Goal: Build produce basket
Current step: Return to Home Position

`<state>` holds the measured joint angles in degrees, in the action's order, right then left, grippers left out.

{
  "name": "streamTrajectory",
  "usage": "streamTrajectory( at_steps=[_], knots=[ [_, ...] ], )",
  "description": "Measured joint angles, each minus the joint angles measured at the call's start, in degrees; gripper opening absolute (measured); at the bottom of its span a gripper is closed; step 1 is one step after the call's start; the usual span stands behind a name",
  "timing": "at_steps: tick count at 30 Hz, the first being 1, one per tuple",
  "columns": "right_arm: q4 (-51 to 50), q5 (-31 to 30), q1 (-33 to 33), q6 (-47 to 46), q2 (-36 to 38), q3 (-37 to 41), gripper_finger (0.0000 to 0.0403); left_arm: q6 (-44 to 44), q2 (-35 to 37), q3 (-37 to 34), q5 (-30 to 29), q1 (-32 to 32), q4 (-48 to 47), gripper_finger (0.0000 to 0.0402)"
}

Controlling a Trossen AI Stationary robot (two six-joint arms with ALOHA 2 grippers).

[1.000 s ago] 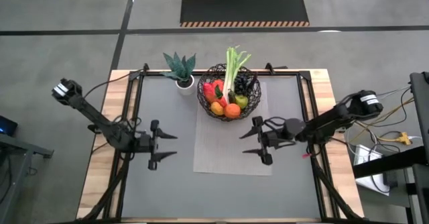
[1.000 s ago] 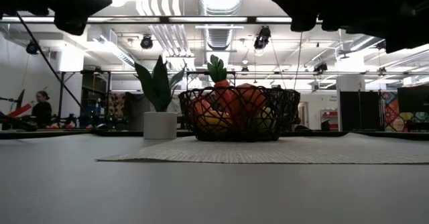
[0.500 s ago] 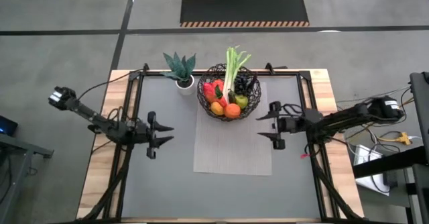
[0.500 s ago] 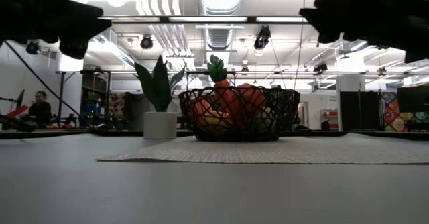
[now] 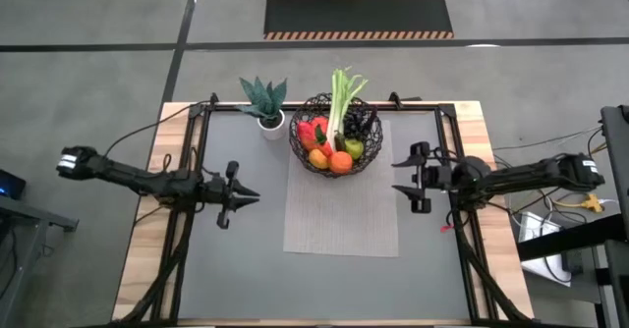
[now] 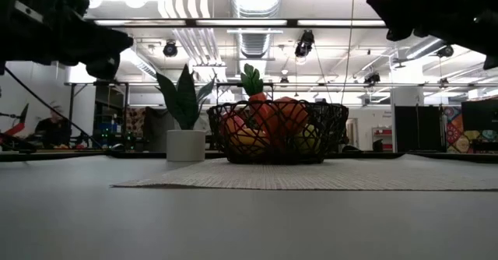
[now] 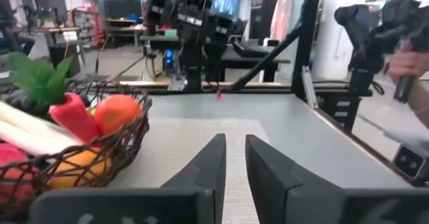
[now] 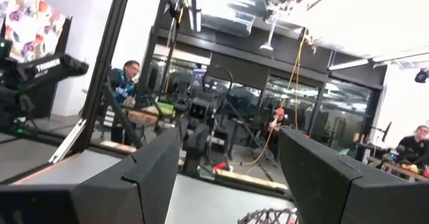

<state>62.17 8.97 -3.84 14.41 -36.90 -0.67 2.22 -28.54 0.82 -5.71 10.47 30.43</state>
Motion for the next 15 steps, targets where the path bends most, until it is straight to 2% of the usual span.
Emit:
streamTrajectory(
  at_steps=[8, 15],
  knots=[
    [-3.10, -0.04, -0.09, 1.21, 6.84, 0.02, 0.0237, -0.03, 6.06, 0.02, 1.33, -0.38, -6.98, 0.0028],
    [-6.39, -0.52, -1.10, 2.92, 10.45, 0.04, 0.0237, -2.51, 12.81, -0.28, 1.31, -0.38, -7.52, 0.0028]
  ],
)
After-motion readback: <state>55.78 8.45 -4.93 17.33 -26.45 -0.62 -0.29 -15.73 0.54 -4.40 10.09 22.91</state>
